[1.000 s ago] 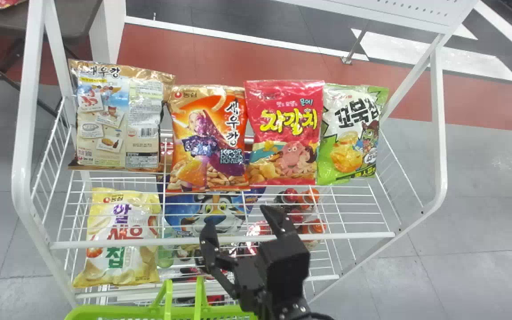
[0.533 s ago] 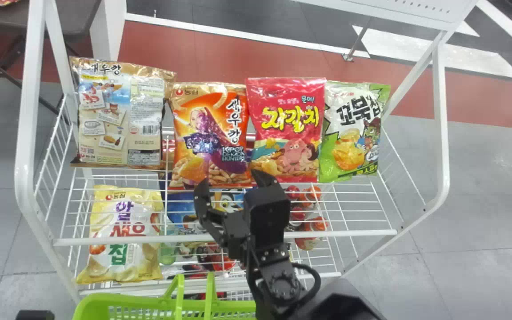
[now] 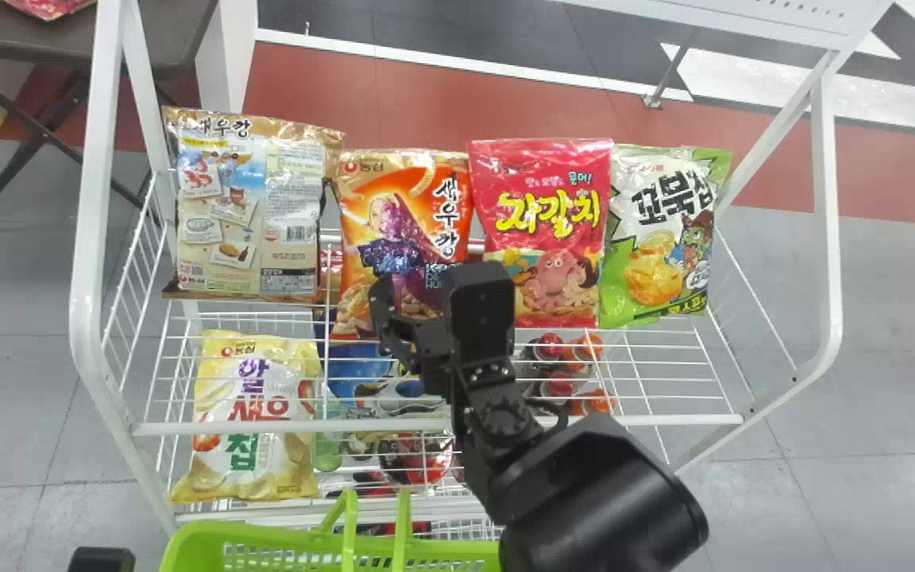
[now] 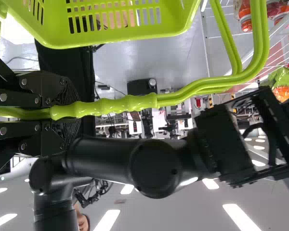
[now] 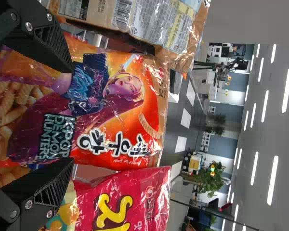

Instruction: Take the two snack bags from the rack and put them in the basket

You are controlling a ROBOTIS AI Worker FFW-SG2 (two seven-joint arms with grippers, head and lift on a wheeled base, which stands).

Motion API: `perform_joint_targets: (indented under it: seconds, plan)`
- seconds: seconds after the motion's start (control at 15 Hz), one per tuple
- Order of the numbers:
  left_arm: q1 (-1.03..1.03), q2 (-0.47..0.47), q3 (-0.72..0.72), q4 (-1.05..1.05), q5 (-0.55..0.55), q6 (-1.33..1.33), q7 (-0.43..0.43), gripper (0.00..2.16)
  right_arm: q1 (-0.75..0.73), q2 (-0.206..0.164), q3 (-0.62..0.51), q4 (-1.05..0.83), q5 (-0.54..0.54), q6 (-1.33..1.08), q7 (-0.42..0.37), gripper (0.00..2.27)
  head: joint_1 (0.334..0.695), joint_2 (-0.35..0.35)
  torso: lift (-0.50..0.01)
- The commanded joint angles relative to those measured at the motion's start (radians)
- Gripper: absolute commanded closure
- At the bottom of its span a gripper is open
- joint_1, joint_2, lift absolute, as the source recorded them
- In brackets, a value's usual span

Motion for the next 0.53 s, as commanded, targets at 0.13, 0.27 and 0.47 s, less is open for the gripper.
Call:
perform_joint_targets:
  seconds: [0.13, 0.27, 0.47]
  plan:
    - [-0.010, 0.001, 0.009, 0.001, 0.000, 0.001, 0.000, 1.89, -0.090, 0.021, -0.001, 0.074, -0.056, 0.044, 0.030, 0.18, 0.695, -0.246, -0.011]
    - [-0.019, 0.001, 0.011, 0.007, -0.001, 0.001, 0.005, 1.89, -0.111, 0.035, -0.001, 0.092, -0.067, 0.068, 0.078, 0.19, 0.695, -0.232, -0.011]
    - [-0.042, 0.000, 0.003, 0.024, -0.001, 0.001, 0.011, 1.89, -0.122, 0.041, -0.001, 0.095, -0.070, 0.136, 0.119, 1.42, 0.695, -0.188, -0.011]
